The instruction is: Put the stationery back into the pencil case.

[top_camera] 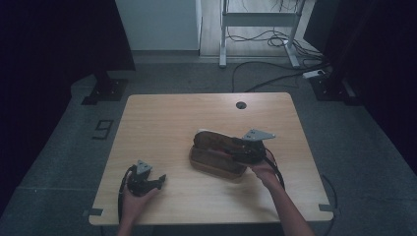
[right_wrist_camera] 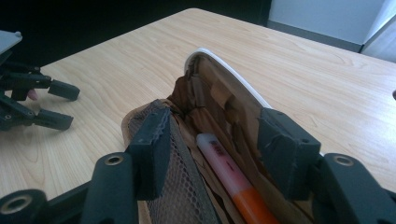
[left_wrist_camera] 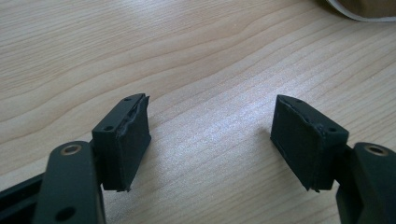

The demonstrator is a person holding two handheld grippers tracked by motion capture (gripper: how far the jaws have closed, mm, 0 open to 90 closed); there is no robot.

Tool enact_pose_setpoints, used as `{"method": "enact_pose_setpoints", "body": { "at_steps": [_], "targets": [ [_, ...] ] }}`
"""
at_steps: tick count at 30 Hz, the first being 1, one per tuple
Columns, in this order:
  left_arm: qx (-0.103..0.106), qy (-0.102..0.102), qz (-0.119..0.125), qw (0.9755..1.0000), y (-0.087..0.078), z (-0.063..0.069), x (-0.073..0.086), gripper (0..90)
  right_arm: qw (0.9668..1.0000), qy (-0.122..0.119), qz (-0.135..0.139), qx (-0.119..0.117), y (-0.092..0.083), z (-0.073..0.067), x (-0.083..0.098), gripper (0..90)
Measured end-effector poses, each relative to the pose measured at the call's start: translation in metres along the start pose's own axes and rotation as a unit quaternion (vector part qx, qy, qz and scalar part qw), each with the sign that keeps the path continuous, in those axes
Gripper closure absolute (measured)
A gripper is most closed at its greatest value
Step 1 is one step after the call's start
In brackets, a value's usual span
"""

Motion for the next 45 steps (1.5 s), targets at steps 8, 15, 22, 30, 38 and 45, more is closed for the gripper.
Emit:
{"method": "enact_pose_setpoints", "body": {
  "at_steps": [8,15,22,30,38,45],
  "targets": [
    [0.0,0.0,0.0,1.0,0.0,0.0,0.0,27.8,0.9995,0.028,0.013,0.011,-0.009,0.006,0.008,40.0],
    [0.0,0.0,0.001,1.0,0.0,0.0,0.0,27.8,0.9989,0.039,0.016,0.018,-0.021,0.01,0.02,39.3],
    [0.0,0.0,0.001,1.0,0.0,0.0,0.0,27.8,0.998,0.052,0.013,0.032,-0.035,0.02,0.037,38.8],
    [0.0,0.0,0.001,1.0,0.0,0.0,0.0,27.8,0.9967,0.059,-0.004,0.056,-0.049,0.032,0.064,38.0],
    [0.0,0.0,0.0,1.0,0.0,0.0,0.0,27.8,0.9937,0.069,-0.028,0.083,-0.058,0.052,0.095,37.6],
    [-0.001,0.0,0.0,1.0,0.0,0.0,0.0,27.8,0.9924,0.077,-0.038,0.088,-0.061,0.058,0.106,37.5]
  ]
}}
Point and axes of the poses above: each handheld gripper's, and its own axes: y roughly forward along the jaws, x roughly out of its underside, z roughly to its right, the point moved 10 cm from there along y, roughly forward along the jaws, and after that the axes turned 4 degrees about x, right-handed, at the moved point
